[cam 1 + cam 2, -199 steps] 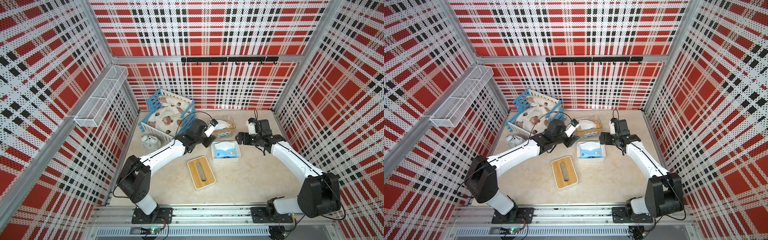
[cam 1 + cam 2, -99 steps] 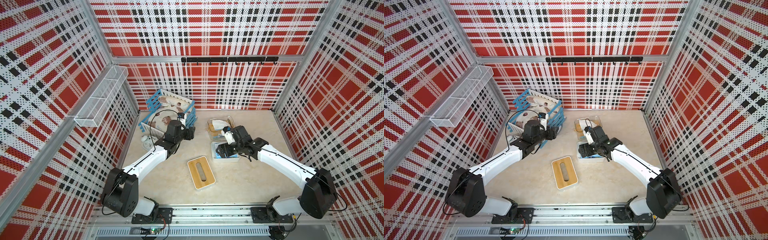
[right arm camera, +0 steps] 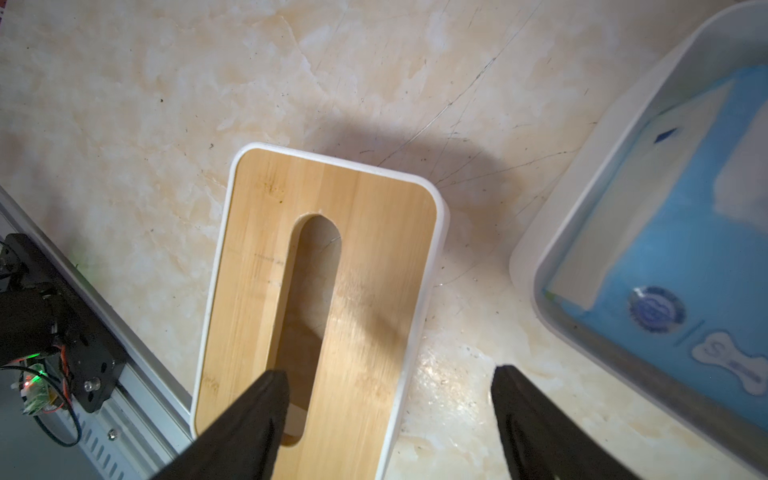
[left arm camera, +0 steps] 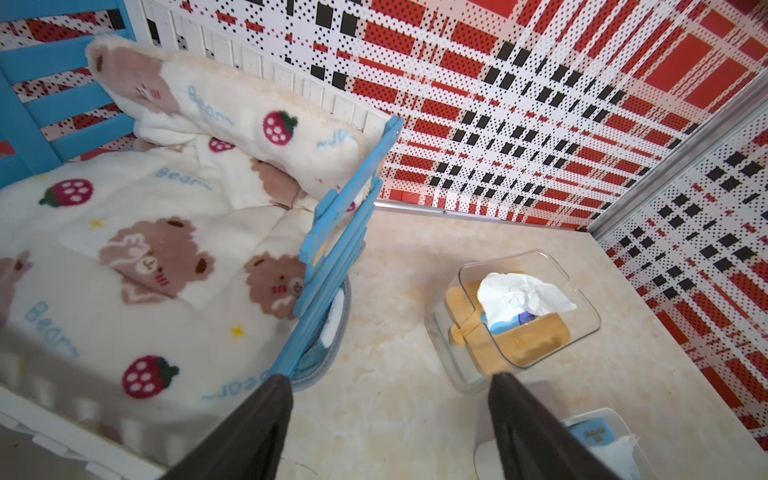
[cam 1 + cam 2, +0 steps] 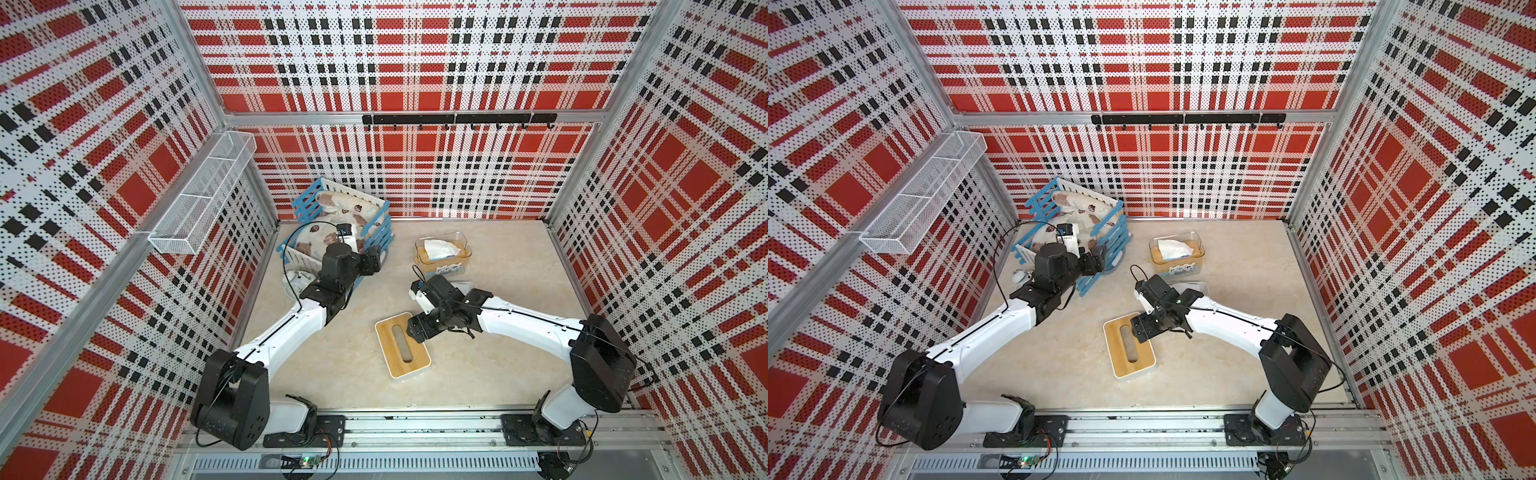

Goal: Put the tissue paper into the tissue box
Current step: Pick up the box lid from the center of the board.

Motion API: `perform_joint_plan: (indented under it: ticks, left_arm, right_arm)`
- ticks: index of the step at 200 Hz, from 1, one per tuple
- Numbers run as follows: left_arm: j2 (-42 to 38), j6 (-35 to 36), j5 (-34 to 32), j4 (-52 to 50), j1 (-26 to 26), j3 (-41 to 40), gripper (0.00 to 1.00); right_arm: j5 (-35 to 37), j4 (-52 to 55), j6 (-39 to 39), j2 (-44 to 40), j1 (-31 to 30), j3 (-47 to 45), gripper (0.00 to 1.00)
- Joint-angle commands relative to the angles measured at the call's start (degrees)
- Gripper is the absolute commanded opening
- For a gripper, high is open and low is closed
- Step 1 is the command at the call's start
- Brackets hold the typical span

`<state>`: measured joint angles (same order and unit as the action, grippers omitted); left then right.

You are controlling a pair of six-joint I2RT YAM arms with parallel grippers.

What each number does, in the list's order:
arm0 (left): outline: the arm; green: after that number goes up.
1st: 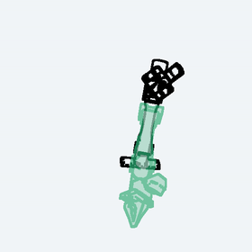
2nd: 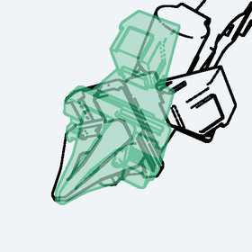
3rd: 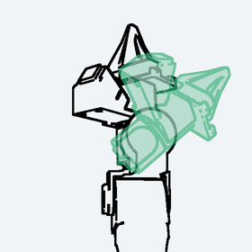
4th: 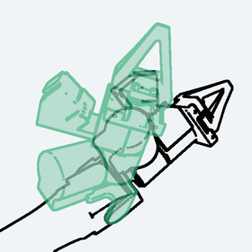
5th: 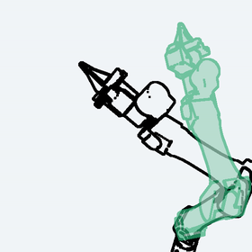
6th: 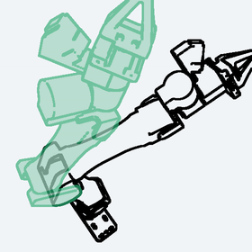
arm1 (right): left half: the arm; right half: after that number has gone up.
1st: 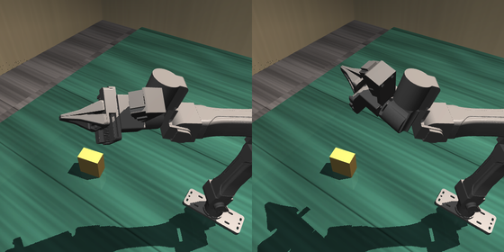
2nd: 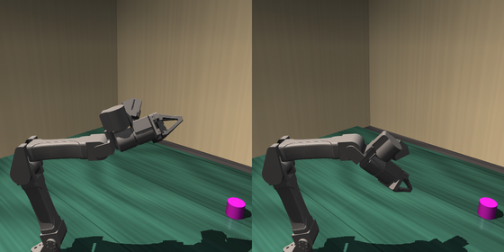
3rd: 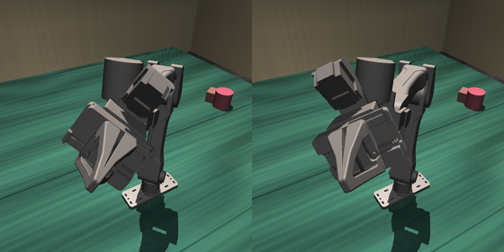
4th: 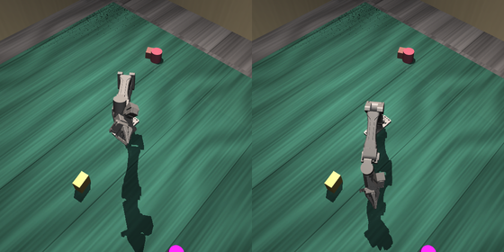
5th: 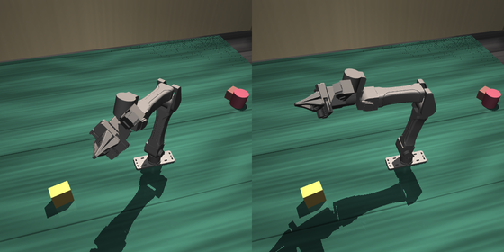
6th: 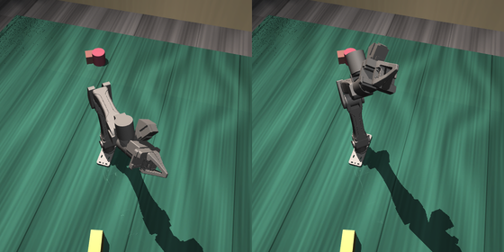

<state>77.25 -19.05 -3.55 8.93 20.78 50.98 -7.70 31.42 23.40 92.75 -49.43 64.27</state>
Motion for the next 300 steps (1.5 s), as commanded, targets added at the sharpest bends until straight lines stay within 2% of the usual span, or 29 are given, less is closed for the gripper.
perform_joint_plan:
  ticks: [1,27,94,142,175,204,249,300]
  left_arm:
    - [-1.4,-0.9,-1.4,2.3,-0.5,-1.2,0.81]
    - [-2.1,-1.3,-2.7,3.1,-1.0,-1.8,0.82]
    - [-3.7,-4.0,-1.5,5.9,-1.5,-4.5,0.84]
    - [-4.1,-4.7,-1.1,7.3,-2.2,-4.8,0.84]
    - [-4.7,-4.9,-0.2,7.1,-2.6,-5.7,0.84]
    - [-5.1,-5.7,1.5,7.2,-3.6,-6.2,0.85]
    - [-6.8,-7.7,5.2,9.4,-5.3,-8.5,0.94]
    - [-5.7,-8.4,10.5,8.2,-5.1,-7.8,0.84]
  right_arm:
    - [1.7,0.7,2.3,1.7,-1.6,1.7,0.83]
    - [3.9,2.1,2.9,3.2,-2.8,2.8,0.76]
    - [8.4,4.3,5.2,8.6,-6.5,5.6,0.74]
    - [15.2,7.5,5.0,12.2,-7.5,8.0,0.6]
    - [17.1,7.9,4.0,12.1,-7.4,8.2,0.52]
    - [19.1,7.6,0.6,9.2,-7.4,8.3,0.45]
    - [14.6,6.5,-7.3,3.5,-5.8,7.3,0.34]
    - [11.4,9.8,-19.0,-2.4,-2.4,8.1,0.27]
